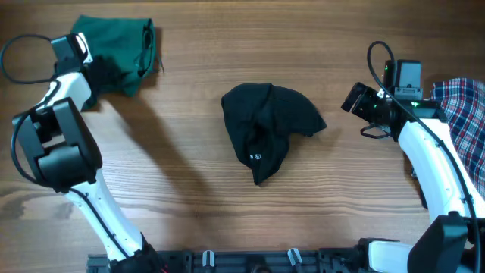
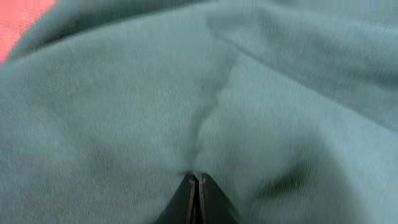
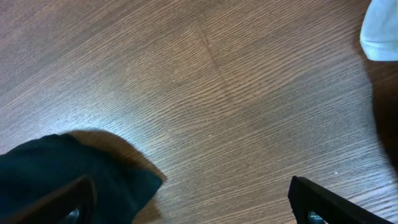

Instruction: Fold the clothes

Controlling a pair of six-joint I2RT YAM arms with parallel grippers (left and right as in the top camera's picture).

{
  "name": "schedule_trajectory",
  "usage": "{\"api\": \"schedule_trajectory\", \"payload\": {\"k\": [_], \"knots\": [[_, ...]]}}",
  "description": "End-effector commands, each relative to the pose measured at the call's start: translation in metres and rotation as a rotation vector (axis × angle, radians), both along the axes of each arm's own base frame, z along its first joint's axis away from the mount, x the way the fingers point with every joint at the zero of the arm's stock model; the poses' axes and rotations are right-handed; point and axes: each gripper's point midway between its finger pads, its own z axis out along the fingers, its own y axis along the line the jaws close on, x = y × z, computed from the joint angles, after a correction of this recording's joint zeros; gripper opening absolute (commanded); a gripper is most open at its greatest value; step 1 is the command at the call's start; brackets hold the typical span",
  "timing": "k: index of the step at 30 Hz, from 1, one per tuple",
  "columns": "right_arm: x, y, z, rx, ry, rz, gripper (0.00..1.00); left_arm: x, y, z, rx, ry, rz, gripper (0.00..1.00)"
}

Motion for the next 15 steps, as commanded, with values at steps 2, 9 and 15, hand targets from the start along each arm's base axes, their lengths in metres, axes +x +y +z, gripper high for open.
{"api": "schedule_trajectory", "payload": {"k": [2, 9, 15], "knots": [[0.0, 0.002, -0.001, 0.009, 0.002, 0.007, 1.0, 0.002, -0.01, -0.052, -0.079, 0.013, -0.007, 0.04], [0.001, 0.004, -0.001, 0.021, 0.001, 0.012, 1.0, 0.016, -0.008, -0.078, -0.131, -0.068, 0.058, 0.04], [0.001, 0.004, -0.001, 0.027, 0.0, 0.007, 1.0, 0.034, -0.002, -0.052, -0.109, -0.132, 0.054, 0.05]]}}
